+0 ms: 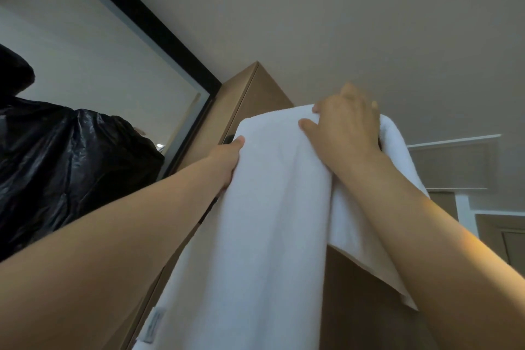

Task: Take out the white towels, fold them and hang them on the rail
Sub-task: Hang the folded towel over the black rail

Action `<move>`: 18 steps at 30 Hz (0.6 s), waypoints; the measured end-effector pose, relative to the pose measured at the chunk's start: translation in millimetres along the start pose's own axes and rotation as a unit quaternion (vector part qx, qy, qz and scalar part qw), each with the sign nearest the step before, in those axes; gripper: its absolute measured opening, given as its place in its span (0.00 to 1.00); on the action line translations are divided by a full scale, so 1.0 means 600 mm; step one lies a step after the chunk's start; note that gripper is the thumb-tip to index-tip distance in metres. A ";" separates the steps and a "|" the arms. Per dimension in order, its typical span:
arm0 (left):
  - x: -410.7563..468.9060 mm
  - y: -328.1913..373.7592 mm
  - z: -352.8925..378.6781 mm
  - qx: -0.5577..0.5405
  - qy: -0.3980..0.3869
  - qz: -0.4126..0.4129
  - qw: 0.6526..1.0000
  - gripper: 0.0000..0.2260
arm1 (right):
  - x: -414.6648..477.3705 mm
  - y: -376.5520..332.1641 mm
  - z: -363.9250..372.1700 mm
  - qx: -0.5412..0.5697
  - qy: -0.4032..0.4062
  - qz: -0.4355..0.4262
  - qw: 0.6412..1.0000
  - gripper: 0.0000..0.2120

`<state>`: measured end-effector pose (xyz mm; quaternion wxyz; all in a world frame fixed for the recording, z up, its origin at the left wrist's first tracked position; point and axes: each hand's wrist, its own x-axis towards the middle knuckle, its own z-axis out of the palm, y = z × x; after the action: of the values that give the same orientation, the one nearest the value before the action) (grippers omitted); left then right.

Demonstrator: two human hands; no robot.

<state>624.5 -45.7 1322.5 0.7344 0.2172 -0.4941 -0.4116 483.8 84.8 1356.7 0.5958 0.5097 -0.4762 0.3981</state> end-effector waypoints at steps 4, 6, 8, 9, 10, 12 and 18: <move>0.008 -0.004 -0.003 0.002 0.008 -0.004 1.000 0.26 | 0.018 -0.002 0.006 0.000 -0.065 -0.006 0.998 0.16; 0.007 -0.007 -0.005 0.013 0.011 -0.007 1.000 0.26 | 0.029 -0.004 0.008 0.016 -0.092 0.006 0.996 0.19; 0.004 -0.010 -0.011 0.026 0.012 0.003 1.000 0.27 | 0.040 -0.005 0.007 0.001 -0.111 0.024 0.994 0.23; 0.001 -0.013 -0.014 0.035 0.003 0.006 0.999 0.28 | 0.045 -0.005 0.007 -0.009 -0.121 0.031 0.992 0.24; -0.003 -0.020 -0.020 0.043 -0.011 0.007 0.999 0.28 | 0.050 -0.005 0.006 -0.016 -0.129 0.038 0.991 0.25; -0.015 -0.037 -0.031 0.038 -0.038 -0.004 0.999 0.27 | 0.057 -0.006 0.006 -0.021 -0.145 0.056 0.988 0.25; -0.022 -0.041 -0.039 0.011 -0.005 0.026 1.000 0.24 | 0.062 -0.009 0.004 -0.044 -0.170 0.068 0.982 0.28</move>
<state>633.9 -50.8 1287.8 0.7401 0.2100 -0.5074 -0.3881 497.0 80.9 1391.7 0.4997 0.5092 -0.6214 0.3240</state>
